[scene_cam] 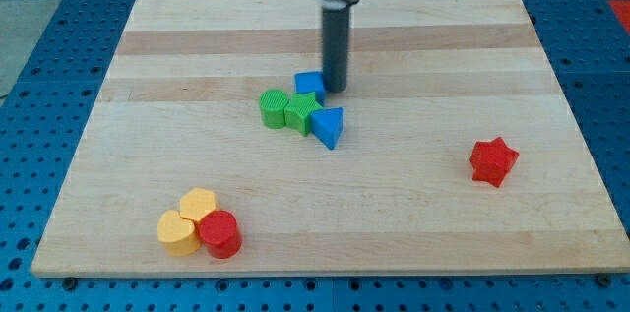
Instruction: Separate the green star and blue triangle
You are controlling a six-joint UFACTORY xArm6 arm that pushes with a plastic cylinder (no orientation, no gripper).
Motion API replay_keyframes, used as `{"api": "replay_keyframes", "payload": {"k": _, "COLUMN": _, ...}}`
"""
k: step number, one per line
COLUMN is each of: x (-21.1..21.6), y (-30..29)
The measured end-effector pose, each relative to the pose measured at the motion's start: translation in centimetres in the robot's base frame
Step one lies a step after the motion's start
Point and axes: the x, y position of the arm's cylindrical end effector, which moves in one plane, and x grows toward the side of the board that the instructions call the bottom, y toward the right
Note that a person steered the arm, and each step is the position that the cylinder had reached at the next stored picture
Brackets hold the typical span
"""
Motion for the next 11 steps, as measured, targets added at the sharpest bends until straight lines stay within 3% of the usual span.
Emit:
{"api": "replay_keyframes", "payload": {"k": 3, "x": 5.8, "y": -2.8}}
{"api": "replay_keyframes", "payload": {"k": 4, "x": 6.2, "y": 3.6}}
{"api": "replay_keyframes", "payload": {"k": 7, "x": 1.8, "y": 4.0}}
{"api": "replay_keyframes", "payload": {"k": 9, "x": 8.3, "y": 10.4}}
{"api": "replay_keyframes", "payload": {"k": 11, "x": 8.3, "y": 10.1}}
